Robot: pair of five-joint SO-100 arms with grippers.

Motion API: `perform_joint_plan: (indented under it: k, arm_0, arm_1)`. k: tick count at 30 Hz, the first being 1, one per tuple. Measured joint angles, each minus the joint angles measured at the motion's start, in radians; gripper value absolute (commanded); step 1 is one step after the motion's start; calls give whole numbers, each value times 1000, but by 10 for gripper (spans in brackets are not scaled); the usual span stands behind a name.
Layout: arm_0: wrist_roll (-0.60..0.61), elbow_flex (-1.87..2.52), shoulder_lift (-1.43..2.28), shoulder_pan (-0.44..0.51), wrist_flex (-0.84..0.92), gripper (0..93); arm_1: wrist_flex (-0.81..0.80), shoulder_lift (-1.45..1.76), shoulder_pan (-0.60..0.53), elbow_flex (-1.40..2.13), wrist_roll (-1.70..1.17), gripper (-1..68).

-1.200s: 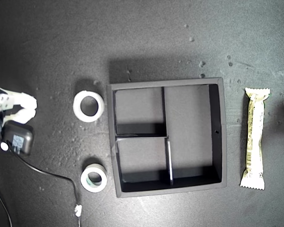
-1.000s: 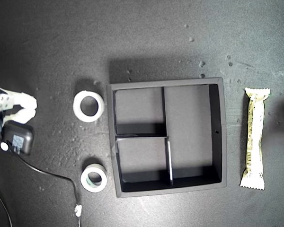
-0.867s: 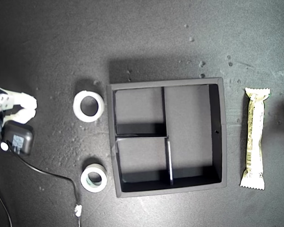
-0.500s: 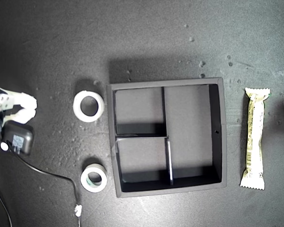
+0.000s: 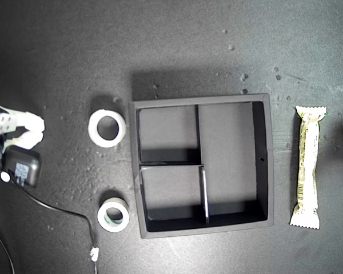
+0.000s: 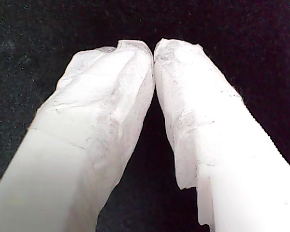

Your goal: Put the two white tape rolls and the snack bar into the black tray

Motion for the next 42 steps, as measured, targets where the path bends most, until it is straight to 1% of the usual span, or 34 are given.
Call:
perform_joint_plan:
  k: [33,35,40,42]
  arm_0:
    - [2,0,0,0,0,2]
    - [0,0,0,0,0,2]
    - [-66,0,0,0,-5,1]
    - [-114,0,0,0,-5,0]
  arm_1:
    - [-9,-2,12,0,-5,-3]
    - [-83,-9,23,0,14,-3]
    - [-379,-6,158,0,100,-3]
    - [-437,-6,201,0,190,-3]
